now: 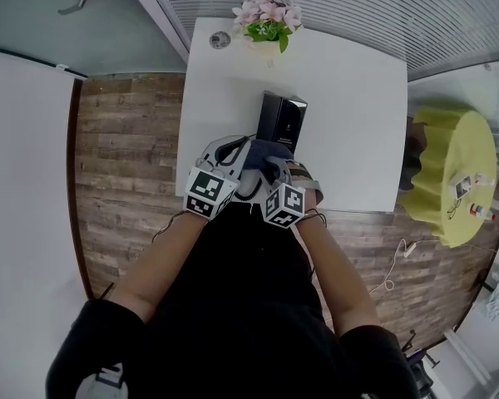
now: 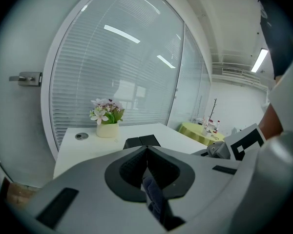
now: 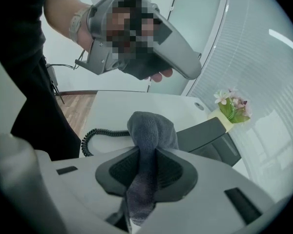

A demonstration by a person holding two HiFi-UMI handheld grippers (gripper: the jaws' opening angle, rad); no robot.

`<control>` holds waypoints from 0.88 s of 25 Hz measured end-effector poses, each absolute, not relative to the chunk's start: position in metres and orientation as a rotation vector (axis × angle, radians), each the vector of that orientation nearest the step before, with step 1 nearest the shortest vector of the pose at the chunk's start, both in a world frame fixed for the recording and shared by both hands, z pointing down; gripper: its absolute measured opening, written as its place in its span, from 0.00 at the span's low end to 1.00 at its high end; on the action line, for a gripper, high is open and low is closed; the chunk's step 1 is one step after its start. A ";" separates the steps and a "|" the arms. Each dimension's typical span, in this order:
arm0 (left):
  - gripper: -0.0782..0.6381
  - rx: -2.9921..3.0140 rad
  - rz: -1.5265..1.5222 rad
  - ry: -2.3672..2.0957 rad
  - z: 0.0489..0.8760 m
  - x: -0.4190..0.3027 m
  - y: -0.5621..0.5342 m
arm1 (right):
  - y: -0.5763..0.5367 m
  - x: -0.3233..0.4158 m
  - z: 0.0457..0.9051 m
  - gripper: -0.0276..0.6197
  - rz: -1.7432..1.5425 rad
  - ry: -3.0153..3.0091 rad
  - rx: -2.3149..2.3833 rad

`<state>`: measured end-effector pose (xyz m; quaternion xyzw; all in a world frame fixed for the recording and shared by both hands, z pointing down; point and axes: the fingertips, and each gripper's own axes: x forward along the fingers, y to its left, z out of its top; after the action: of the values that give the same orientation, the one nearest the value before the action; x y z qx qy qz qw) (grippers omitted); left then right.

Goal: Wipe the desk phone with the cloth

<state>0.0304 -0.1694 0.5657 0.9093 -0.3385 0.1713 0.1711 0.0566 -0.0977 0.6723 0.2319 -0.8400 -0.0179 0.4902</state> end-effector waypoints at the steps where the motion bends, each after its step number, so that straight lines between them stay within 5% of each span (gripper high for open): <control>1: 0.12 2.587 0.482 -0.964 0.562 0.031 -0.171 | -0.099 0.056 0.665 0.19 -0.057 -2.047 0.580; 22: 0.12 2.646 0.403 -1.043 0.515 0.068 -0.238 | -0.223 0.137 0.566 0.19 -0.178 -2.029 0.872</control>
<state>0.0680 -0.2376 0.5150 0.9128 -0.3597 0.1389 0.1344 0.1375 -0.2225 0.5657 0.3521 -0.8194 -0.0718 0.4467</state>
